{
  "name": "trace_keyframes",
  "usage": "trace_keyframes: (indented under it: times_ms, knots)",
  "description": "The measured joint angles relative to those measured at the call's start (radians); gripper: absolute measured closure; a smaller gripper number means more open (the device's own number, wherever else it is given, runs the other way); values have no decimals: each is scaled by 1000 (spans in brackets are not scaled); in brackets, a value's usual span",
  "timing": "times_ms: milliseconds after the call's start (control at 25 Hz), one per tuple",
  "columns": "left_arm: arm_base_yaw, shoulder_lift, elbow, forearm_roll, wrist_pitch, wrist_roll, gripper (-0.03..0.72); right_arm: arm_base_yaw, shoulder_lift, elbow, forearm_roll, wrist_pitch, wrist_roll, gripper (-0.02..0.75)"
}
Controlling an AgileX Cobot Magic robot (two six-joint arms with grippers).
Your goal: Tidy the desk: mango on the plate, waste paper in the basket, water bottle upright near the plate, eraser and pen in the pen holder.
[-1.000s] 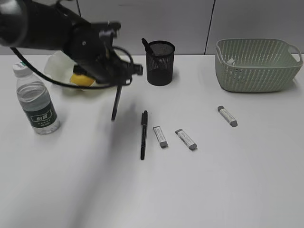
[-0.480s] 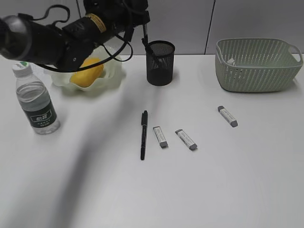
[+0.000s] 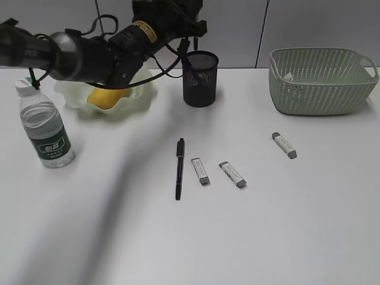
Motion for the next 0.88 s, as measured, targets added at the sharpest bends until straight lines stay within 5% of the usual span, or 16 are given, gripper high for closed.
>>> trace_keyframes:
  times_ms: [160,360,480,720,880]
  knots:
    - [-10,33,-11,1,84,3,543,0,0,0,-13,0,16,336]
    - [-12,28,-11,0,135,3,298,0,0,0,-18,0,18,336]
    - [-12,-13,-11,6,201,3,237,0,0,0,-19,0,18,336]
    - [-12,-261,-4,0,688,3,258,0,0,0,-19,0,19,336]
    - [-12,-519,130,49,916,3,312,0,0,0,-20,0,19,336]
